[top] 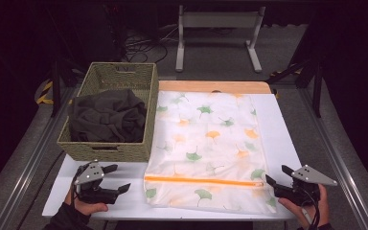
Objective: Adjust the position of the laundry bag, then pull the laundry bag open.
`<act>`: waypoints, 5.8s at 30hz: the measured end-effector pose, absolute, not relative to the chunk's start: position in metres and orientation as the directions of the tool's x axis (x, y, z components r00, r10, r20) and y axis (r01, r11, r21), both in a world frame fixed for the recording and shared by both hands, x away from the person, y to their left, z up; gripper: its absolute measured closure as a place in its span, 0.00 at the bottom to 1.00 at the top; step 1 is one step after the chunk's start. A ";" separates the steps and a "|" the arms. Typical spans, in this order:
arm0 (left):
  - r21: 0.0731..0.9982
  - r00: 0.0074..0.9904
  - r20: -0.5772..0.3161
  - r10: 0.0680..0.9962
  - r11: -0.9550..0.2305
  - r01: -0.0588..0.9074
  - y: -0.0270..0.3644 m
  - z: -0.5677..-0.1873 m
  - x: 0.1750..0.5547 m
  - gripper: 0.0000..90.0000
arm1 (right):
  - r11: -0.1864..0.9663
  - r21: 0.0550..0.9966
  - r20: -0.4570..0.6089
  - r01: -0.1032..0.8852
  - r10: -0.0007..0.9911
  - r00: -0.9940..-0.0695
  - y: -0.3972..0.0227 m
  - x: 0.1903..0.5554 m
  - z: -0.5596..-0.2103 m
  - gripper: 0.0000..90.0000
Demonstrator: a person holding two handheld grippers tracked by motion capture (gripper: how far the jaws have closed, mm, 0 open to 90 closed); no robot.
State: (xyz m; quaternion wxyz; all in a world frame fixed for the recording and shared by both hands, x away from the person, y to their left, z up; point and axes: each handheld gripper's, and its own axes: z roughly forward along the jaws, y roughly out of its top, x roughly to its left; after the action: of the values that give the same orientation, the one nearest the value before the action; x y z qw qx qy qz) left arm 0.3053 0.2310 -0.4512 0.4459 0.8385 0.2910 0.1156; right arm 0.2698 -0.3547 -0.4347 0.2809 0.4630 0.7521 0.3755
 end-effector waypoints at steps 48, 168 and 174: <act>0.718 0.841 -0.029 0.540 -0.574 0.393 0.157 -0.464 0.339 0.91 | 0.281 0.729 -0.004 0.624 0.914 -0.407 -0.345 0.305 -0.451 0.99; 0.836 0.966 -0.182 0.185 -0.489 0.251 -0.116 -0.442 0.373 0.99 | 0.173 0.838 0.181 0.517 0.807 -0.563 -0.329 0.290 -0.419 0.92; 0.841 0.961 -0.203 0.190 -0.468 0.270 -0.114 -0.442 0.374 1.00 | 0.187 0.839 0.166 0.511 0.807 -0.567 -0.327 0.289 -0.419 0.92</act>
State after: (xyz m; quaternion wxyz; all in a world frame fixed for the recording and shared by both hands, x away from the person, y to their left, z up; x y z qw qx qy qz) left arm 0.3737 -0.1141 -0.4418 0.4979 0.8558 0.1343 -0.0403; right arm 0.2886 -0.3273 -0.4194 0.1593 0.4374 0.7536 0.4640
